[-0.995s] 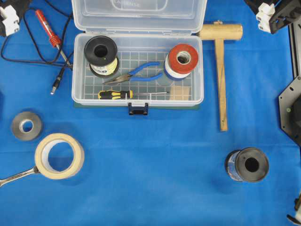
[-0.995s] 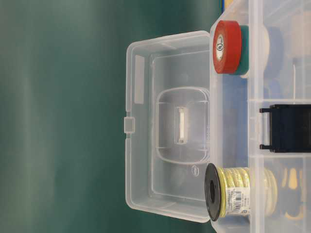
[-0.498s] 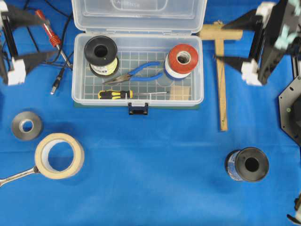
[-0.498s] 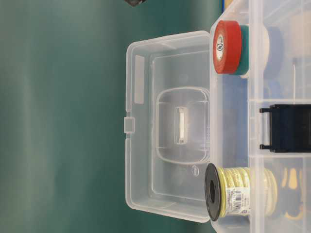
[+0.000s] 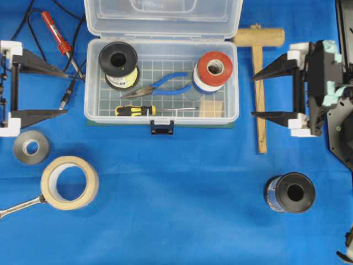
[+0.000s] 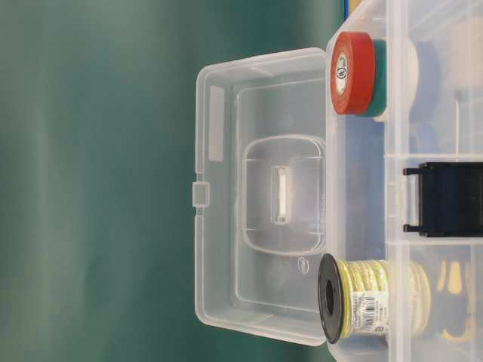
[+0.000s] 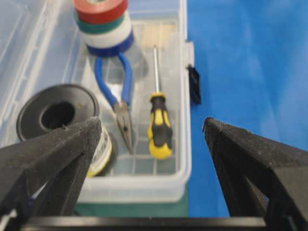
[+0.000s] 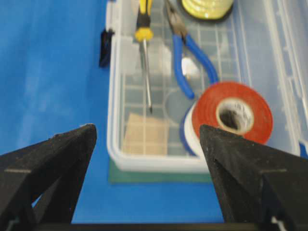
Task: Open the tool box with both arms.
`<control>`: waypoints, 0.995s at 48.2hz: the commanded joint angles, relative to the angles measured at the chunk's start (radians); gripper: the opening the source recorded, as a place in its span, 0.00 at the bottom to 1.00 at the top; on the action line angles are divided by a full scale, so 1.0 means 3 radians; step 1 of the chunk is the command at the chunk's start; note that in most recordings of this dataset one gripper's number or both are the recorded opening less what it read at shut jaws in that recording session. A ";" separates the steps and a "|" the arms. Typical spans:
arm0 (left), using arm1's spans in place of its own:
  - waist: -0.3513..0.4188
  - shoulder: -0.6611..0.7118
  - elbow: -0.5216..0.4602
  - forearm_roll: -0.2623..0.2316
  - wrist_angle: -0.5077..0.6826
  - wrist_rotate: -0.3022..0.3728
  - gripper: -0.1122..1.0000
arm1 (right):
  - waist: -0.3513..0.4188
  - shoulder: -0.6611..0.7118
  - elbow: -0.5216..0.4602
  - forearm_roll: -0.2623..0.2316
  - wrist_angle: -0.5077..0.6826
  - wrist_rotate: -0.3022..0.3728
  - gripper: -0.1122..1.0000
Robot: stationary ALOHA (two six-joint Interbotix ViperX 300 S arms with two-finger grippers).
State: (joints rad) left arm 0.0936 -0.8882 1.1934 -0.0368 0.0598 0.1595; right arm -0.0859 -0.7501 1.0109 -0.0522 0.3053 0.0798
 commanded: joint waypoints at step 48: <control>-0.0010 -0.0910 0.0516 0.0000 0.0251 -0.0097 0.91 | 0.0010 -0.0987 0.0665 0.0026 0.0015 0.0153 0.86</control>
State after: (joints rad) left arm 0.0920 -1.1658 1.3591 -0.0368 0.1442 0.1319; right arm -0.0859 -1.0538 1.2210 -0.0460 0.3191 0.1243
